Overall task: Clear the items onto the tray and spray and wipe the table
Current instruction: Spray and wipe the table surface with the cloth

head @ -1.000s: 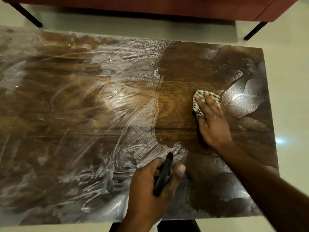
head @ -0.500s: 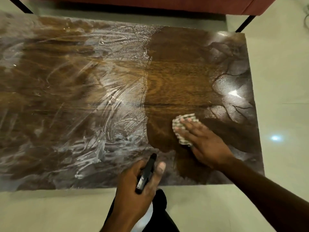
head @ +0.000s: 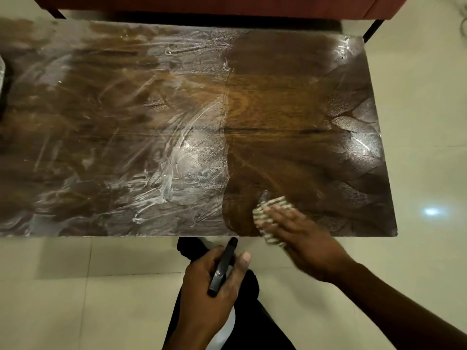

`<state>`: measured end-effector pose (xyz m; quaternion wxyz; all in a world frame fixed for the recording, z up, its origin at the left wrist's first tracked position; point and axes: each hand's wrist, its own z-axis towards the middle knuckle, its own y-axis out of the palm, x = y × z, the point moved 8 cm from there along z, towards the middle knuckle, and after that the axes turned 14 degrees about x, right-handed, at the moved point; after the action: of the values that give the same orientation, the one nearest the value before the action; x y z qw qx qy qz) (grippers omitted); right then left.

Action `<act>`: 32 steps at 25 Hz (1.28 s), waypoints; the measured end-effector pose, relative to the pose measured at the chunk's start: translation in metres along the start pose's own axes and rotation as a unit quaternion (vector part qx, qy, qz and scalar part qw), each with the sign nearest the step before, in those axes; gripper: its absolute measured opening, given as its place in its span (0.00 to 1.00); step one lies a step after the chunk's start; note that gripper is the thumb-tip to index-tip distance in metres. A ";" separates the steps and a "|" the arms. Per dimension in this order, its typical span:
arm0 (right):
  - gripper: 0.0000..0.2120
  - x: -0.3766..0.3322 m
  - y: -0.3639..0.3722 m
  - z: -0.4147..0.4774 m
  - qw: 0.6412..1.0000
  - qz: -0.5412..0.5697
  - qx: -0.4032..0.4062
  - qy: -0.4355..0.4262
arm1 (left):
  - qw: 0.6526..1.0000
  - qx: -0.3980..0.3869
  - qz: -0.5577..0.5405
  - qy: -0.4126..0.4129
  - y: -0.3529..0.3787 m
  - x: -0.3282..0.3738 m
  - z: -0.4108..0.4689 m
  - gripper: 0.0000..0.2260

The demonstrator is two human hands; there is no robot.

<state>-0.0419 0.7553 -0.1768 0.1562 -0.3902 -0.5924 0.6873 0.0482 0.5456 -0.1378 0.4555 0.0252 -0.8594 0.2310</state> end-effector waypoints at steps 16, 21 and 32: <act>0.31 0.032 -0.013 0.010 0.921 0.053 0.154 0.353 | 0.997 0.058 0.012 0.046 -0.025 0.013 0.007 0.23; 0.33 -0.021 0.016 0.070 0.887 0.070 0.186 0.418 | 0.991 0.112 0.034 0.057 -0.043 0.015 0.023 0.24; 0.30 0.033 -0.013 0.079 0.942 0.016 0.145 0.302 | 0.994 0.112 0.008 -0.008 -0.070 0.009 0.058 0.34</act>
<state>-0.1238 0.7262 -0.1763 0.3716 -0.5623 -0.4049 0.6179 0.0159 0.4607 -0.1320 0.4413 0.0714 -0.8317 0.3294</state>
